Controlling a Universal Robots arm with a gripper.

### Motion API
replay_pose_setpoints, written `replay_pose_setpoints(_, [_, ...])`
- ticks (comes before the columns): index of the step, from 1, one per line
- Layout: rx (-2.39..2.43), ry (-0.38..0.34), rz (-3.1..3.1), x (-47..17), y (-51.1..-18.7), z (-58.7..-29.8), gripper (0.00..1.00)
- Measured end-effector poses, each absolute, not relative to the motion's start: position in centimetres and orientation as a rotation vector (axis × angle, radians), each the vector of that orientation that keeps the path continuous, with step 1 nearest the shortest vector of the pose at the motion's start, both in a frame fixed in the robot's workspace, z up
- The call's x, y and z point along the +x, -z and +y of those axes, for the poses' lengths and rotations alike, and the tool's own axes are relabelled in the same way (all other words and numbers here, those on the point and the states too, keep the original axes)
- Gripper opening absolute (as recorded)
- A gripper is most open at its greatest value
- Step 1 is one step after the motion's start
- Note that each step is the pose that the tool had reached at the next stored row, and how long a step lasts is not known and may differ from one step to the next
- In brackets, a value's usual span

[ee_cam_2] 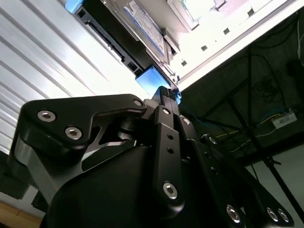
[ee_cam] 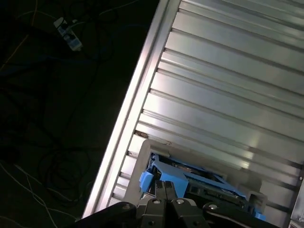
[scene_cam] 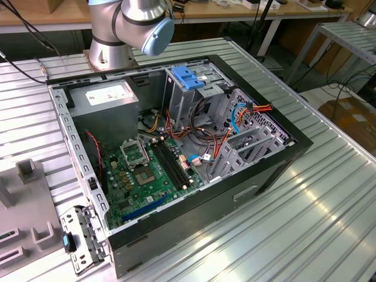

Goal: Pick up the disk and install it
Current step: 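Pick up the disk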

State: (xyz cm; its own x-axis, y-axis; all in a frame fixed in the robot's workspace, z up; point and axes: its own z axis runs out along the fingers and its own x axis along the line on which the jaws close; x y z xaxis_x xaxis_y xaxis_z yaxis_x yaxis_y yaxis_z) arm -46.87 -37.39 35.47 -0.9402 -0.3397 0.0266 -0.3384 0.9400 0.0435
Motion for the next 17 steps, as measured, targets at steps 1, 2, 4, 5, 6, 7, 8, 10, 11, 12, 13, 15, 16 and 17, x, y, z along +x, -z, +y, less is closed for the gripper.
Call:
replay_pose_setpoints(1, [0.55, 0.059, -3.058, -46.86, -35.47, -37.39, 0.11])
replay_pose_setpoints(2, [0.574, 0.059, -3.053, -46.86, -35.47, -37.39, 0.11])
replay_pose_setpoints(4, [0.615, 0.058, -3.045, -46.87, -35.47, -37.39, 0.11])
replay_pose_setpoints(5, [0.632, 0.058, -3.041, -46.87, -35.47, -37.39, 0.11])
replay_pose_setpoints(6, [0.658, 0.057, -3.035, -46.86, -35.47, -37.39, 0.11])
replay_pose_setpoints(7, [0.694, 0.057, -3.027, -46.87, -35.47, -37.39, 0.11])
replay_pose_setpoints(8, [0.73, 0.056, -3.018, -46.87, -35.47, -37.39, 0.11])
replay_pose_setpoints(10, [0.763, 0.055, -3.009, -46.86, -35.47, -37.39, 0.11])
replay_pose_setpoints(11, [0.798, 0.055, -3.0, -46.87, -35.47, -37.39, 0.11])
replay_pose_setpoints(12, [0.831, 0.054, -2.991, -46.87, -35.47, -37.39, 0.11])
replay_pose_setpoints(13, [0.847, 0.054, -2.986, -46.87, -35.47, -37.39, 0.11])
replay_pose_setpoints(15, [0.894, 0.053, -2.972, -46.87, -35.47, -37.39, 0.11])
replay_pose_setpoints(16, [0.913, 0.052, -2.966, -46.87, -35.47, -37.39, 0.11])
replay_pose_setpoints(17, [0.94, 0.052, -2.957, -46.87, -35.47, -37.39, 0.11])
